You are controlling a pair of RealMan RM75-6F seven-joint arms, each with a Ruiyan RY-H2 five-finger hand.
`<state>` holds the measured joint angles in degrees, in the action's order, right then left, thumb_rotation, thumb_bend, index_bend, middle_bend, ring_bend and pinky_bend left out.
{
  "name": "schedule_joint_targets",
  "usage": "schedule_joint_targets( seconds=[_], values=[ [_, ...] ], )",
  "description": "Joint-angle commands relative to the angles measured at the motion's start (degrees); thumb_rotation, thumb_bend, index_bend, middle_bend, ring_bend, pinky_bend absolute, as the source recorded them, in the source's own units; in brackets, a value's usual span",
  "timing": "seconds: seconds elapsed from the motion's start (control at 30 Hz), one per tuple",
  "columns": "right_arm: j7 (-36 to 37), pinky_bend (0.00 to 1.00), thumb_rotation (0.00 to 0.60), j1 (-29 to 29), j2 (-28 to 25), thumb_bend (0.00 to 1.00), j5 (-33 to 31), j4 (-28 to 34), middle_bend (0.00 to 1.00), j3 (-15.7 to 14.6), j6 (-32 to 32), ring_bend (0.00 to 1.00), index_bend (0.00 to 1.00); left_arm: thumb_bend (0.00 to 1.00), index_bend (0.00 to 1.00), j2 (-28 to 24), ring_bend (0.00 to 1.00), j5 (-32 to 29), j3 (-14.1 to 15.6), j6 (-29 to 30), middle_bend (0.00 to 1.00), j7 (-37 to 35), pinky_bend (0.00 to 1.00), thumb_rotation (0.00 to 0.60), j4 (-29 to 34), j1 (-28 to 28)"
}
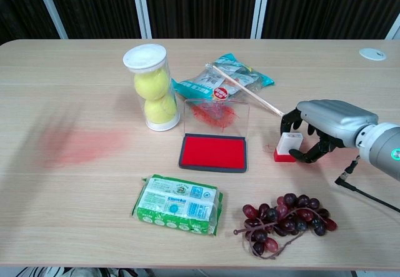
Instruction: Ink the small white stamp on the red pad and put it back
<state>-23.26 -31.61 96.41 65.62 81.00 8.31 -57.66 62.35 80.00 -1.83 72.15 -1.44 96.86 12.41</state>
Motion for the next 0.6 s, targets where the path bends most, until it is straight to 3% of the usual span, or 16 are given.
schedule_joint_targets(
  seconds=[0.03, 0.23, 0.6],
  values=[
    [0.1, 0.36, 0.600, -0.1, 0.1, 0.50, -0.1, -0.1, 0.37, -0.1, 0.0, 0.29, 0.52, 0.04, 0.05, 0.0, 0.00, 0.0, 0.0, 0.0, 0.00, 0.0, 0.00, 0.600, 0.0, 0.0],
    [0.9, 0.40, 0.600, -0.2, 0.5, 0.56, 0.8, -0.3, 0.44, -0.6, -0.4, 0.34, 0.59, 0.04, 0.05, 0.0, 0.00, 0.0, 0.0, -0.1, 0.00, -0.1, 0.00, 0.600, 0.0, 0.0],
    [2.5, 0.45, 0.600, 0.0, 0.3, 0.59, 2.8, -0.1, 0.52, -1.3, -1.4, 0.42, 0.65, 0.04, 0.05, 0.0, 0.00, -0.1, 0.0, -0.1, 0.00, -0.2, 0.00, 0.600, 0.0, 0.1]
  ],
)
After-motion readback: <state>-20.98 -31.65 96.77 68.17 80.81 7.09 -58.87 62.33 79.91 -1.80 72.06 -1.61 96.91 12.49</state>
